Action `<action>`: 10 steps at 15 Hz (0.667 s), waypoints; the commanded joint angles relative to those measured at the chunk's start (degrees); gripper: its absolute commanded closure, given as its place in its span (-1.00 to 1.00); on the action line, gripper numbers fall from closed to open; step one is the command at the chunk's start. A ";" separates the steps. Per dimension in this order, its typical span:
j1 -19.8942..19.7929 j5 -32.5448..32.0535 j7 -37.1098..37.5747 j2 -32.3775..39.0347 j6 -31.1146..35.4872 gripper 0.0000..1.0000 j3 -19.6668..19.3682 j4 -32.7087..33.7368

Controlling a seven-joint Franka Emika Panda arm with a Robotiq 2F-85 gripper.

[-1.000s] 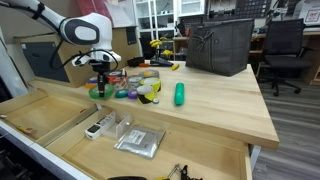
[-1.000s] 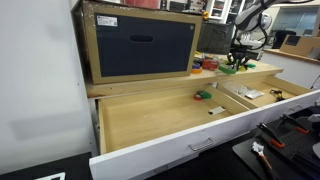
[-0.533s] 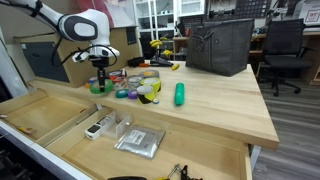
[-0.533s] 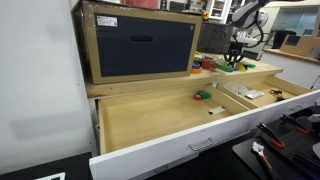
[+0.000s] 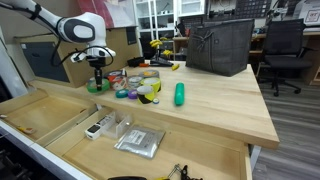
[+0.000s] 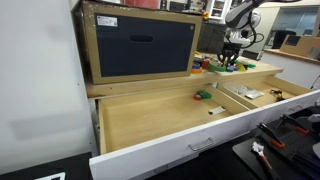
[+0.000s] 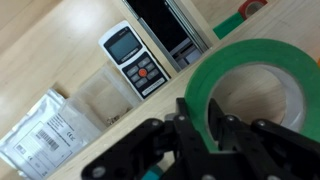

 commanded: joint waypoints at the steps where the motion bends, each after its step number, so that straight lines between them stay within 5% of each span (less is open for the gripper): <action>1: 0.57 -0.67 1.99 2.55 -0.69 0.88 -0.13 2.53; 10: 1.04 -1.75 1.87 4.43 -0.69 0.88 -0.18 4.38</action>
